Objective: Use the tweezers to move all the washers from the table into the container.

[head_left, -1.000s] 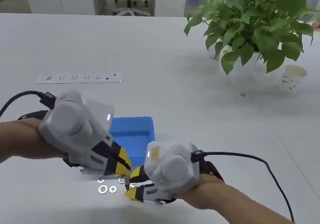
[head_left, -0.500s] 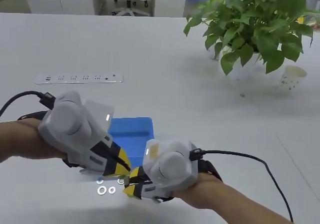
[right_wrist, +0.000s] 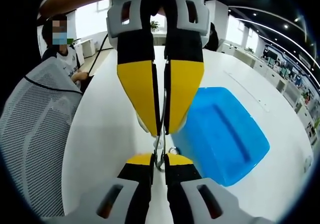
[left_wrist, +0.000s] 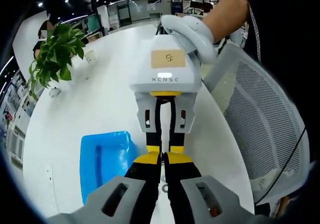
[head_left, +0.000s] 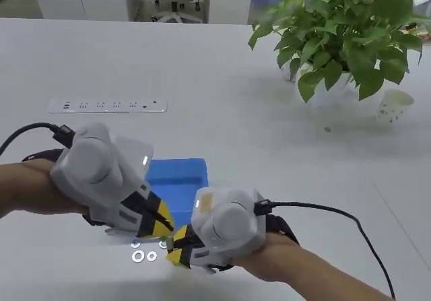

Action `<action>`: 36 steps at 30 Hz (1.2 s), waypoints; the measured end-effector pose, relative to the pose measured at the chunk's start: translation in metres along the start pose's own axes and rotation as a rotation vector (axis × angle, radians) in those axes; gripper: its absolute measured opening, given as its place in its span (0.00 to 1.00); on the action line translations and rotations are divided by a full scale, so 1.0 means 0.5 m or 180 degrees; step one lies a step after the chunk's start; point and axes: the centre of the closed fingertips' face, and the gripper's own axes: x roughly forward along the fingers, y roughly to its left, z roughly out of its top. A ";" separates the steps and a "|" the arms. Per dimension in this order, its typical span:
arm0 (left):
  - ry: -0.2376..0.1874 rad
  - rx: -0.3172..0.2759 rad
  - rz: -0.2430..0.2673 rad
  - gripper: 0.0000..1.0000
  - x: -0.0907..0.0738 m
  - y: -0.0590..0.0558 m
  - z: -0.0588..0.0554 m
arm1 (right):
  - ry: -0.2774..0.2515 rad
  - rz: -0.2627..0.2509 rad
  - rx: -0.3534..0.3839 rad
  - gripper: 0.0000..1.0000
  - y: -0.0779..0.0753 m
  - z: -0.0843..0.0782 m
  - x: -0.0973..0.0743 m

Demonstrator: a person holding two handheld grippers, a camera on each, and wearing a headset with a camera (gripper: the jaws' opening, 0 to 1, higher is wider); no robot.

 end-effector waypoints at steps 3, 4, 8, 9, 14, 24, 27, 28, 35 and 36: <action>0.0012 0.0007 0.0004 0.06 -0.004 0.000 0.001 | -0.0004 -0.0003 -0.0007 0.10 -0.001 0.002 -0.003; 0.0009 0.0002 0.0009 0.06 -0.006 0.001 0.002 | -0.0005 -0.0016 -0.0013 0.10 -0.002 0.005 -0.005; 0.0008 0.0015 0.0023 0.06 -0.016 0.001 0.007 | -0.0015 -0.0024 -0.0024 0.10 -0.002 0.011 -0.009; 0.0008 0.0014 0.0026 0.06 -0.019 0.002 0.009 | -0.0020 -0.0029 -0.0036 0.10 -0.003 0.016 -0.012; 0.0010 0.0022 0.0033 0.06 -0.033 0.005 0.012 | -0.0040 -0.0045 -0.0077 0.10 -0.008 0.031 -0.020; 0.0004 0.0018 0.0088 0.06 -0.066 0.024 0.027 | -0.0093 -0.0067 -0.0132 0.10 -0.029 0.062 -0.040; -0.0013 0.0033 0.0136 0.06 -0.076 0.036 0.035 | -0.0106 -0.0103 -0.0166 0.10 -0.042 0.072 -0.047; -0.0017 0.0032 0.0148 0.06 -0.079 0.039 0.036 | -0.0111 -0.0113 -0.0167 0.10 -0.047 0.075 -0.049; -0.0022 0.0087 0.0237 0.06 -0.096 0.067 0.047 | -0.0136 -0.0184 -0.0214 0.10 -0.081 0.092 -0.062; -0.0022 0.0090 0.0247 0.06 -0.096 0.072 0.048 | -0.0130 -0.0193 -0.0224 0.10 -0.086 0.093 -0.062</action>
